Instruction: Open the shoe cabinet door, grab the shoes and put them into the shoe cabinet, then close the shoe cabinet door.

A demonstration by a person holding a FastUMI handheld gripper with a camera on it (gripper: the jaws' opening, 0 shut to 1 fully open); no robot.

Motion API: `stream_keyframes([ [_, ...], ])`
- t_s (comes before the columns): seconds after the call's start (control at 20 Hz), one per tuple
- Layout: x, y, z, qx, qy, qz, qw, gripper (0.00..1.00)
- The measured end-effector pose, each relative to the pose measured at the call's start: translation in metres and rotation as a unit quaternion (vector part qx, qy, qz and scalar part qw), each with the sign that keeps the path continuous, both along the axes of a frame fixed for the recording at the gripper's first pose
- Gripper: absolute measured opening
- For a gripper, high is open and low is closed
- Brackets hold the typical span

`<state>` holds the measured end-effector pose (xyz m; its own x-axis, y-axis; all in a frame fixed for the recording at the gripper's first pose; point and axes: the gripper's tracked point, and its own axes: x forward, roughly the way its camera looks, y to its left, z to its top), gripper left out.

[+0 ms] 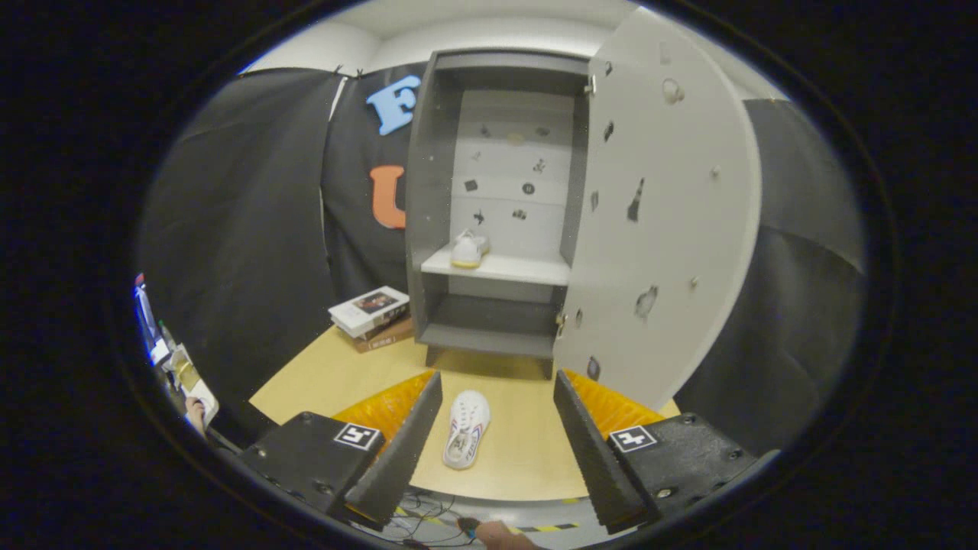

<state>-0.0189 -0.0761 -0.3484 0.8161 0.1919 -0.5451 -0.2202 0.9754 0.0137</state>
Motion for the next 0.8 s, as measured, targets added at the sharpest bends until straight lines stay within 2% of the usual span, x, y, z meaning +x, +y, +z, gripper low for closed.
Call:
stream_keyframes([
  [0.25,0.022,0.036,-0.118,0.001,0.103,0.008,0.995,0.96],
  [0.5,0.03,0.065,-0.217,-0.003,0.214,0.014,0.977,0.92],
  [0.65,0.038,0.084,-0.255,-0.006,0.254,0.02,0.967,0.91],
  [0.8,0.044,0.093,-0.284,0.003,0.288,-0.005,0.958,0.9],
])
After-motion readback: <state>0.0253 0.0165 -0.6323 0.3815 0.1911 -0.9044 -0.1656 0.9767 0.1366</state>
